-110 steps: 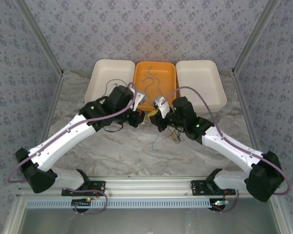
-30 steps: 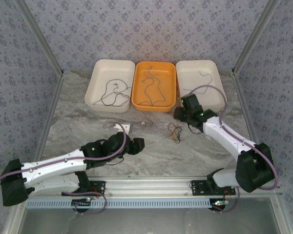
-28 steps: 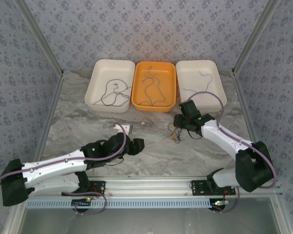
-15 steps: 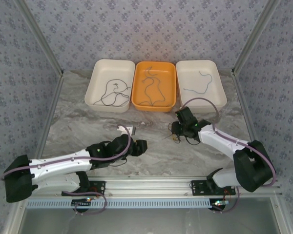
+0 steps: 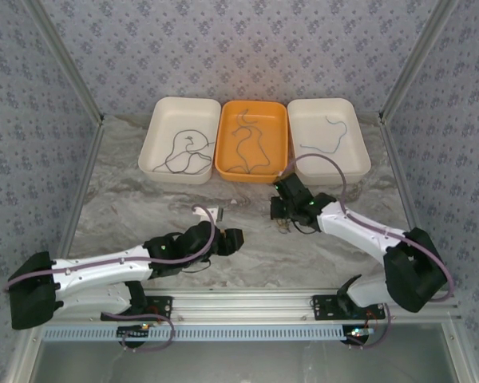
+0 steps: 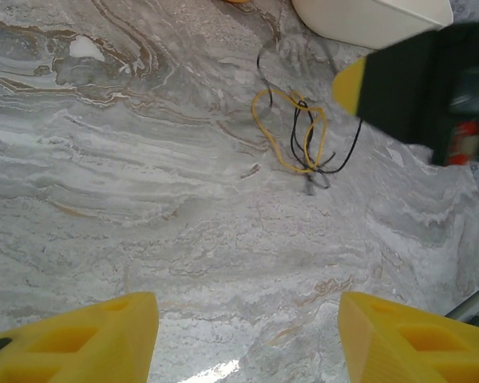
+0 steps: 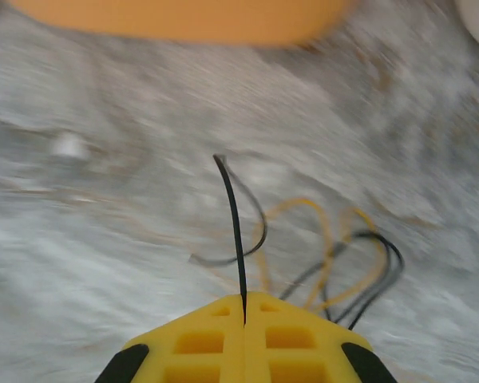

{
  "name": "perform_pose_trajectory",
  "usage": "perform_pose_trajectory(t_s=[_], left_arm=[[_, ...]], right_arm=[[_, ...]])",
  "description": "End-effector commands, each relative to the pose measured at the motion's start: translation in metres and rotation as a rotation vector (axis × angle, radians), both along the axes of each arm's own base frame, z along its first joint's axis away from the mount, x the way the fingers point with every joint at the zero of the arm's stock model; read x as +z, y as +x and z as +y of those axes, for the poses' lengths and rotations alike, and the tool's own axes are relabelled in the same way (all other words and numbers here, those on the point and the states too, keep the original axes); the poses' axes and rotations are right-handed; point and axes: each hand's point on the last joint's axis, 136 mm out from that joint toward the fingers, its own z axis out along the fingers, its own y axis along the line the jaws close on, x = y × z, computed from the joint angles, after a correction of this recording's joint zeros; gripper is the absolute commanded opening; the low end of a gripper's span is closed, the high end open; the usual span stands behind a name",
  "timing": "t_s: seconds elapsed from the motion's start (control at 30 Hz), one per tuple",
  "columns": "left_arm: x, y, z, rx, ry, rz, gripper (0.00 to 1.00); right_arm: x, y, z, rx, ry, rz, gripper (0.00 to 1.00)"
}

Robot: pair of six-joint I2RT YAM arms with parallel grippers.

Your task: Untangle the cables

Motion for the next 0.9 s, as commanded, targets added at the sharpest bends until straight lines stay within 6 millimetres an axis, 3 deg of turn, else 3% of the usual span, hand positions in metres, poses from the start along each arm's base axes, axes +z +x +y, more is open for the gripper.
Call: perform_pose_trajectory(t_s=[0.0,0.2,0.37,0.5,0.53,0.67,0.7,0.8,0.87], left_arm=[[0.018,0.009,0.001,0.028,-0.098,-0.007,0.62],[0.044,0.022,0.035,0.103,-0.198,-0.048,0.65],[0.054,0.019,0.062,0.147,-0.265,-0.067,0.74],[0.051,0.014,0.063,0.108,-0.298,-0.078,0.74],[0.048,0.013,0.063,0.100,-0.281,-0.074,0.73],[0.032,0.015,0.056,0.061,-0.248,-0.055,0.54],[0.029,0.016,0.054,0.058,-0.248,-0.052,0.53],[0.022,0.020,0.052,0.056,-0.242,-0.043,0.56],[0.019,0.024,0.055,0.078,-0.243,-0.028,0.64]], right_arm=[[0.061,-0.002,0.030,0.078,0.082,-0.101,0.00],[0.118,-0.010,0.072,0.192,0.224,-0.168,0.00],[0.148,-0.010,0.096,0.245,0.341,-0.196,0.00],[0.149,-0.012,0.111,0.299,0.367,-0.177,0.00],[0.158,-0.010,0.115,0.311,0.380,-0.189,0.00],[0.160,-0.015,0.125,0.368,0.383,-0.182,0.00],[0.160,-0.016,0.126,0.383,0.380,-0.179,0.00],[0.157,-0.021,0.129,0.430,0.367,-0.159,0.00],[0.157,-0.025,0.134,0.466,0.374,-0.150,0.00]])
